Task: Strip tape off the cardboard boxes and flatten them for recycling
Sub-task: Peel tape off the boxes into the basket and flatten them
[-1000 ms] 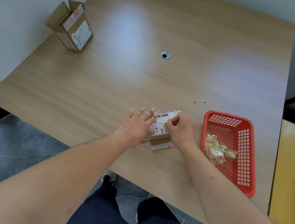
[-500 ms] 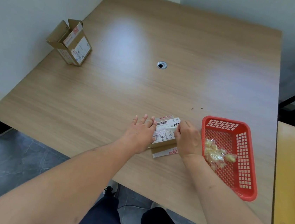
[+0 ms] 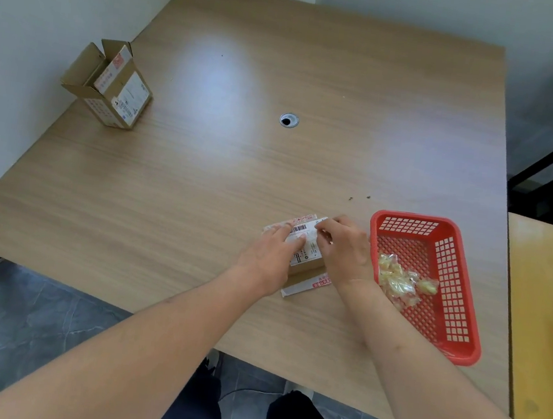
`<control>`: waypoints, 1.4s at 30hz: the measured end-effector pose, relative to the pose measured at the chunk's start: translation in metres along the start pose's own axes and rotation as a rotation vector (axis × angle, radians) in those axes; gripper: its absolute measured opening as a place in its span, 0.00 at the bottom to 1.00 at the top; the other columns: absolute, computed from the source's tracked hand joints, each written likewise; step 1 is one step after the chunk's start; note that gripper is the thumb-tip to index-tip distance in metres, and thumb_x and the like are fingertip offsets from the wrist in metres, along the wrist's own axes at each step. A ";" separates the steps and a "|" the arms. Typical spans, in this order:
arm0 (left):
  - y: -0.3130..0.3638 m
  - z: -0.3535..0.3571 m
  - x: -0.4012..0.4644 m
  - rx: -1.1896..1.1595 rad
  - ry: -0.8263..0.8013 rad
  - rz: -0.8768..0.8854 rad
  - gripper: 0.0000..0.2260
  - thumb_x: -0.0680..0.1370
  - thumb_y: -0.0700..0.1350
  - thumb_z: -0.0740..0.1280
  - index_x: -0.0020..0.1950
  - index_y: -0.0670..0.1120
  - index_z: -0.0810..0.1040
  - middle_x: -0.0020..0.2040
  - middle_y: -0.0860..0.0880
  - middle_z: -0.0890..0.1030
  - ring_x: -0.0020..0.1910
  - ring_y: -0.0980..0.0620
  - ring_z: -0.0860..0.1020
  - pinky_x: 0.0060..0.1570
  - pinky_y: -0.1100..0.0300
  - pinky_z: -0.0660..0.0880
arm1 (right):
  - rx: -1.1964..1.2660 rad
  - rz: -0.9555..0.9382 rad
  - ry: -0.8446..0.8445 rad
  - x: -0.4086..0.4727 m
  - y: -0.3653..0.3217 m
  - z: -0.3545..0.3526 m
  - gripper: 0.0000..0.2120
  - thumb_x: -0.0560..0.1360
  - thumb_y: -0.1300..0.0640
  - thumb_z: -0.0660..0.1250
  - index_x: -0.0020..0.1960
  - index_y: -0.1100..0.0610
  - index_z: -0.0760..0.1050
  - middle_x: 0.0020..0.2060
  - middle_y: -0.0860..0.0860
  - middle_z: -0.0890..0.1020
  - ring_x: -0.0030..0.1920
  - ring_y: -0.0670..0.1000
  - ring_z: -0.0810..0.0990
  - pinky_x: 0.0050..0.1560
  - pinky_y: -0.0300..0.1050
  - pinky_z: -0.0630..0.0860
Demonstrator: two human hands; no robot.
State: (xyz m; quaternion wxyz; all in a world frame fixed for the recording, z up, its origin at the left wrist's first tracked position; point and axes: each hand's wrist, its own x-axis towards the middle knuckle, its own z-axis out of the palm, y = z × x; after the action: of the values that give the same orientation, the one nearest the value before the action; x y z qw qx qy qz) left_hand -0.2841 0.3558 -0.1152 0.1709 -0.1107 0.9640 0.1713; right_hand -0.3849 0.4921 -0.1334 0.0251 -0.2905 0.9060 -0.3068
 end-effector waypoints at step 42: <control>-0.009 0.021 -0.005 0.019 0.011 0.009 0.28 0.85 0.46 0.55 0.84 0.54 0.49 0.84 0.49 0.40 0.82 0.48 0.41 0.80 0.49 0.44 | 0.492 0.623 -0.098 0.009 0.005 -0.017 0.06 0.83 0.64 0.59 0.49 0.57 0.68 0.45 0.56 0.84 0.41 0.51 0.87 0.43 0.49 0.85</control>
State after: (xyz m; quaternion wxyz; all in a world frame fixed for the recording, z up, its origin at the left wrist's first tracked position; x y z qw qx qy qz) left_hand -0.2705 0.3561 -0.1348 0.1660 -0.1059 0.9669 0.1624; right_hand -0.3987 0.5000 -0.1209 0.2289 -0.0015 0.8480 -0.4781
